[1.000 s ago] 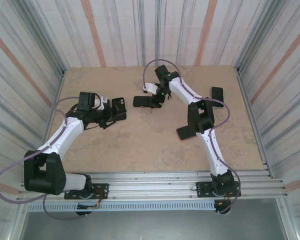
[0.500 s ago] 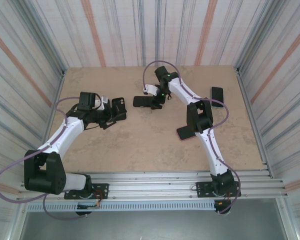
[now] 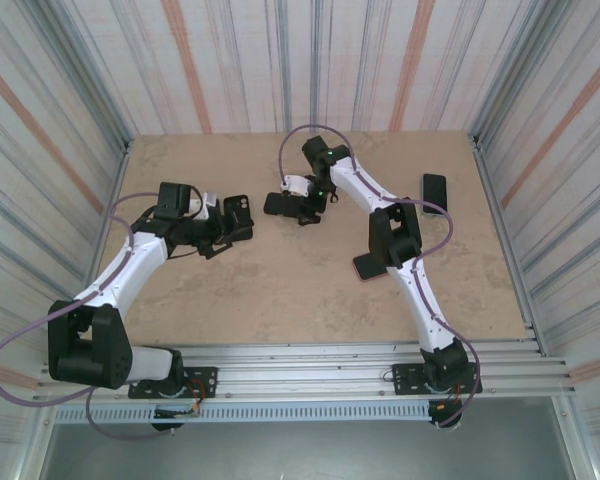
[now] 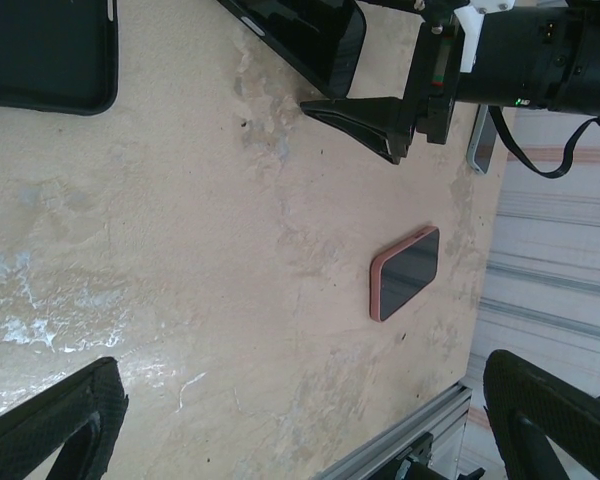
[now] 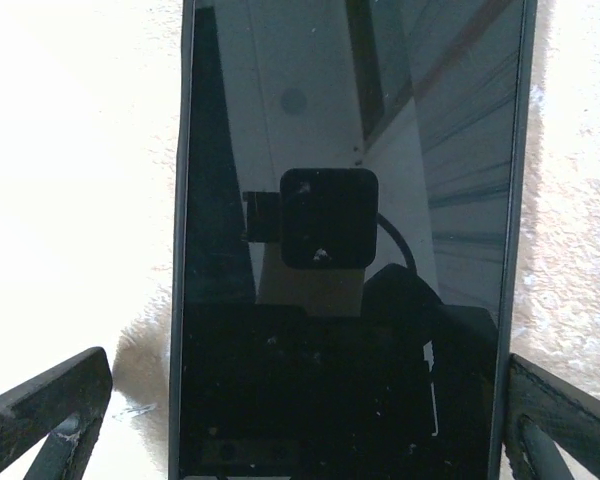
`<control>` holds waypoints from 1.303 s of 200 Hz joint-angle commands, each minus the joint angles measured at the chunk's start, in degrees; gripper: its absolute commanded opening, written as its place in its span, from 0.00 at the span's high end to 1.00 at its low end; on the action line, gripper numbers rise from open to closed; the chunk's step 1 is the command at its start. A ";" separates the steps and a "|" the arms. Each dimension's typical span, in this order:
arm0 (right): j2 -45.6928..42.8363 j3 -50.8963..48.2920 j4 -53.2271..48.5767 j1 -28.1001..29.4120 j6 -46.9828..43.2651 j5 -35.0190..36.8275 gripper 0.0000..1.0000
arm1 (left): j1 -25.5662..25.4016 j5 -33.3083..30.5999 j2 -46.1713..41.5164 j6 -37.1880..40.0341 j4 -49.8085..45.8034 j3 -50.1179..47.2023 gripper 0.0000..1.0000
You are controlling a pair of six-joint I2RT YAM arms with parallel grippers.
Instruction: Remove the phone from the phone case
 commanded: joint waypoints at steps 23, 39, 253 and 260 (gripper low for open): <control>-0.22 1.62 -7.68 2.02 9.60 2.63 0.02 | -0.37 1.39 -0.01 1.15 -0.52 1.13 0.05; -0.21 1.59 -9.16 2.66 14.45 3.35 0.02 | -0.37 1.37 0.04 1.01 -0.20 1.13 0.04; 4.14 2.40 -5.18 4.80 9.63 6.39 0.12 | -0.37 2.01 2.87 2.38 -0.13 2.44 0.05; 4.21 2.40 -4.84 4.88 10.03 7.02 0.13 | -0.36 2.01 2.97 2.39 -0.31 2.60 0.04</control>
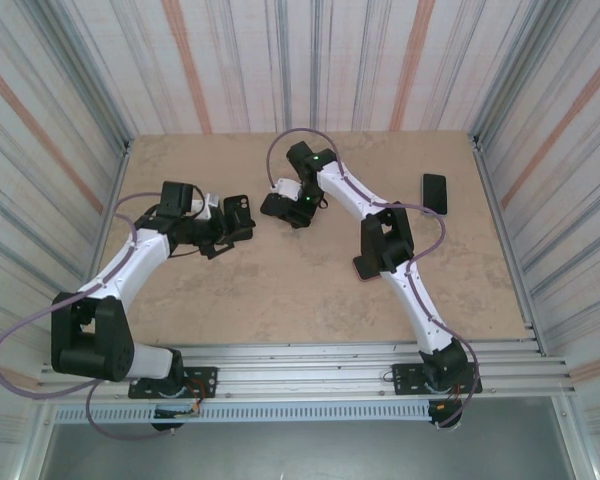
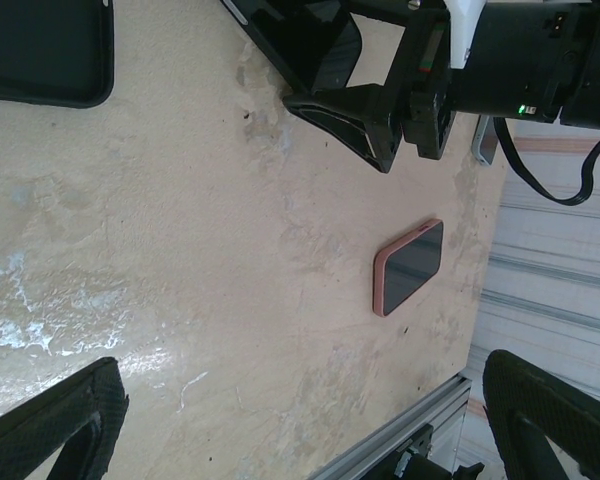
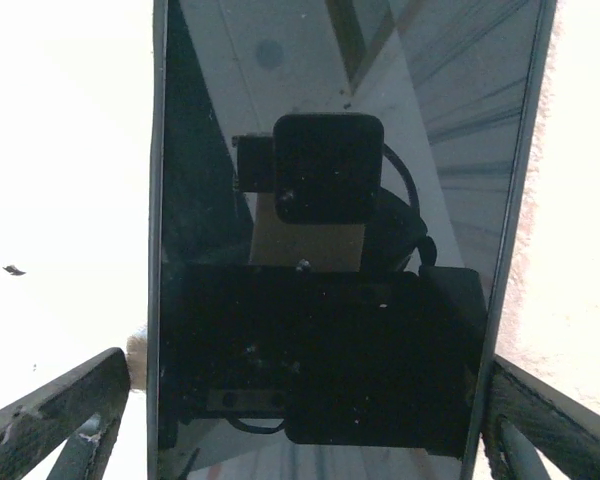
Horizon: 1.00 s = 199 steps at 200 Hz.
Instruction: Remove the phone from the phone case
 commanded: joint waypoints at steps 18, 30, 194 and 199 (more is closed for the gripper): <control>4.99 2.04 -2.19 0.86 -0.68 1.03 0.19 | -0.35 0.83 0.77 1.69 -0.67 2.18 0.05; 5.85 3.68 -2.51 0.95 0.39 1.96 0.21 | -0.39 0.82 0.84 1.74 -0.84 2.32 0.05; -2.79 -0.66 2.77 -1.23 3.16 2.00 0.66 | -0.61 0.36 1.64 0.31 1.20 3.35 0.06; -3.19 -0.75 2.70 -1.33 3.22 1.88 0.66 | -0.57 0.30 1.64 0.20 1.39 3.35 0.06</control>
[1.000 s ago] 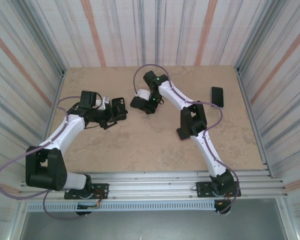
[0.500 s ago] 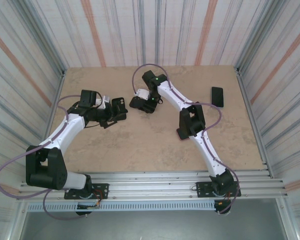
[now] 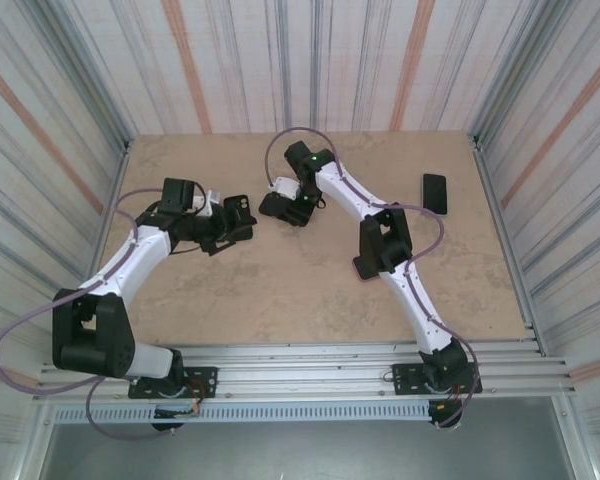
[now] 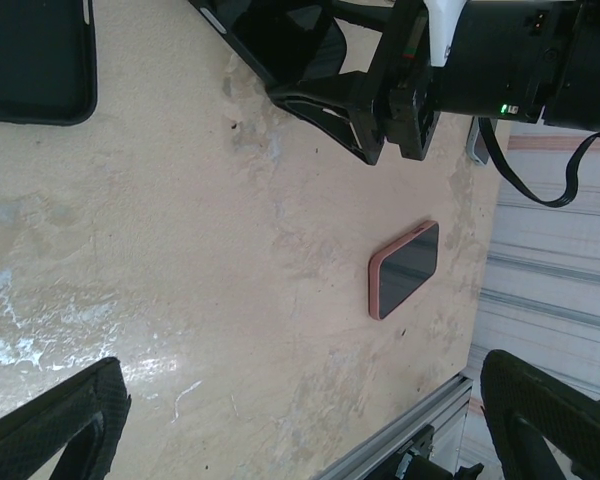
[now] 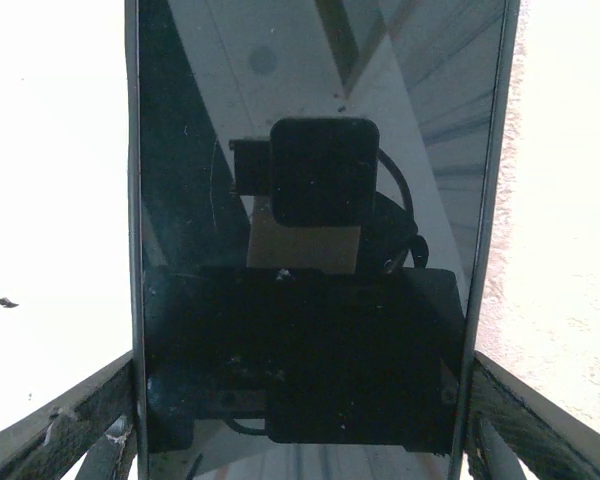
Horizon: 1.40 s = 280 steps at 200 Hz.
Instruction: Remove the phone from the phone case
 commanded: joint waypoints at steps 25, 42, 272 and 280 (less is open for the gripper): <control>-5.56 -3.06 1.33 -1.51 -0.03 1.09 0.67 | -0.26 0.32 0.54 -0.60 1.96 1.63 0.06; -7.44 -5.45 2.21 -1.68 0.03 0.34 0.67 | -0.26 0.23 0.64 -0.89 2.43 1.43 0.06; -25.41 -30.28 14.78 -2.89 9.78 -9.30 0.69 | -4.43 -1.40 8.42 -6.30 11.93 2.84 0.06; -26.04 -30.88 15.20 -3.27 10.85 -10.83 0.69 | -4.50 -1.60 8.94 -6.91 12.69 2.91 0.07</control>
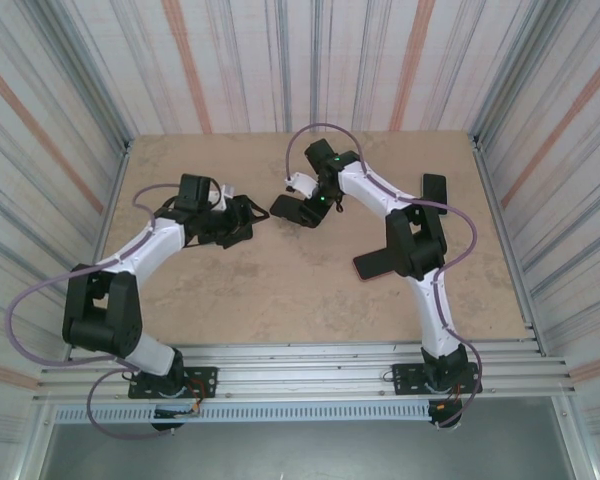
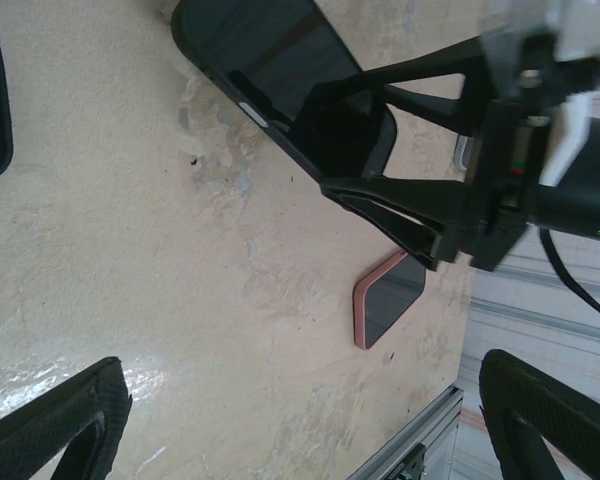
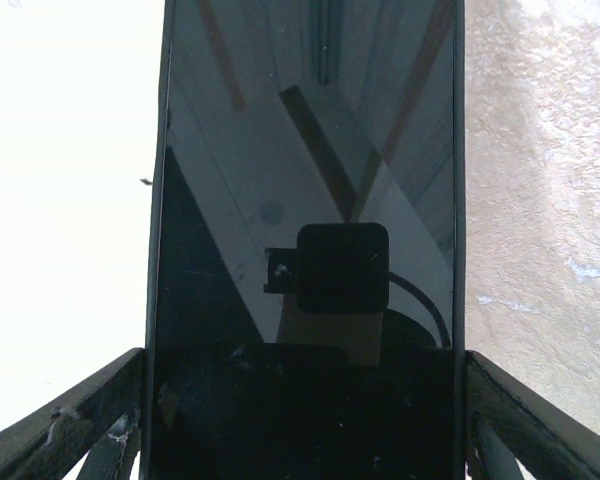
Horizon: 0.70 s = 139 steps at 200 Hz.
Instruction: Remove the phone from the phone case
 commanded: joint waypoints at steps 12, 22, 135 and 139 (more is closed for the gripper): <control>-6.17 -3.16 4.66 -1.36 5.59 -7.01 0.70 | -0.71 -1.74 2.06 -3.22 4.60 1.42 0.07; -7.36 -4.38 5.73 -1.57 6.12 -7.70 0.69 | -0.82 -2.22 2.67 -4.49 6.40 1.41 0.07; -12.98 -9.27 9.23 -1.74 11.71 -15.53 0.69 | -2.23 -3.42 17.27 -16.42 24.80 10.21 0.18; -13.10 -9.36 9.47 -1.74 11.90 -16.00 0.69 | -2.27 -3.28 17.63 -16.65 25.15 10.58 0.18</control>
